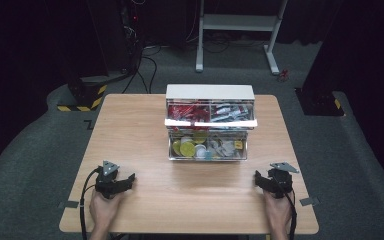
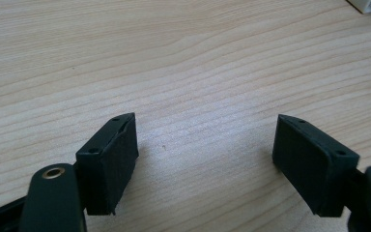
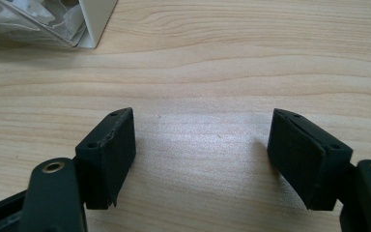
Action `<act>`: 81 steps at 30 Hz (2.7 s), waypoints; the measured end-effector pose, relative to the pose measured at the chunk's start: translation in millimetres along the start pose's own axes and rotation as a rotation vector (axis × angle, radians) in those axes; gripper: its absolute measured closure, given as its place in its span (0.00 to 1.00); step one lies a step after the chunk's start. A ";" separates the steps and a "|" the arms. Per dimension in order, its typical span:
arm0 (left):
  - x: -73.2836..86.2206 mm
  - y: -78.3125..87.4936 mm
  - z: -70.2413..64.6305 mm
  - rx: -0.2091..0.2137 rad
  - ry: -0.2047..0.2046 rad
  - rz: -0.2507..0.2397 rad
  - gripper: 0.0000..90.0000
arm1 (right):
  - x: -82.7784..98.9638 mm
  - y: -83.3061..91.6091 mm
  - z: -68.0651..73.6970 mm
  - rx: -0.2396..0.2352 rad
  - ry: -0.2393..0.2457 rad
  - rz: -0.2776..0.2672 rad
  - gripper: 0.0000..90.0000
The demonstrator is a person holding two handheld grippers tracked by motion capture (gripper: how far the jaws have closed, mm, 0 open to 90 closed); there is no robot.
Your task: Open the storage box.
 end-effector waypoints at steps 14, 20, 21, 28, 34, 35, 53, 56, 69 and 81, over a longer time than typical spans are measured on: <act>0.0 0.1 0.2 0.001 0.002 0.000 0.28 | 1.7 1.2 -0.3 -0.003 0.007 0.002 0.25; 0.0 0.1 0.2 0.001 0.002 -0.001 0.28 | 3.2 2.5 0.6 0.003 -0.006 0.005 0.25; 0.0 0.1 0.2 0.001 0.002 -0.001 0.28 | 3.2 2.5 0.6 0.003 -0.006 0.005 0.25; 0.1 0.2 0.3 0.002 0.000 0.001 0.28 | 4.1 3.7 0.5 0.000 0.006 -0.002 0.27; 0.1 0.3 0.6 0.001 -0.001 0.000 0.28 | 5.1 5.3 2.1 -0.008 0.003 0.000 0.31; 0.1 0.4 0.8 -0.001 0.000 -0.002 0.29 | 5.3 5.8 2.0 -0.010 0.003 0.002 0.31; 0.3 0.7 0.9 -0.002 0.000 -0.002 0.29 | 3.2 17.8 2.4 -0.058 -0.025 -0.052 0.34; 0.3 0.7 0.9 -0.002 0.000 -0.002 0.29 | -0.5 23.9 2.8 -0.063 -0.040 -0.075 0.33; 0.3 0.6 0.9 -0.001 0.000 -0.002 0.29 | -8.0 28.7 5.9 -0.099 -0.075 -0.077 0.22; 0.3 0.6 0.4 0.000 0.001 -0.001 0.29 | -13.5 37.1 9.4 -0.154 -0.037 -0.099 0.22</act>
Point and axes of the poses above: each handheld gripper's, and its own axes: y roughly backward along the jaws, x roughly out of its underside, z roughly to its left, the point moved 6 cm from there along -y, roughly forward along the jaws, and after that the axes turned 4 degrees about z, right-handed, at the moved point
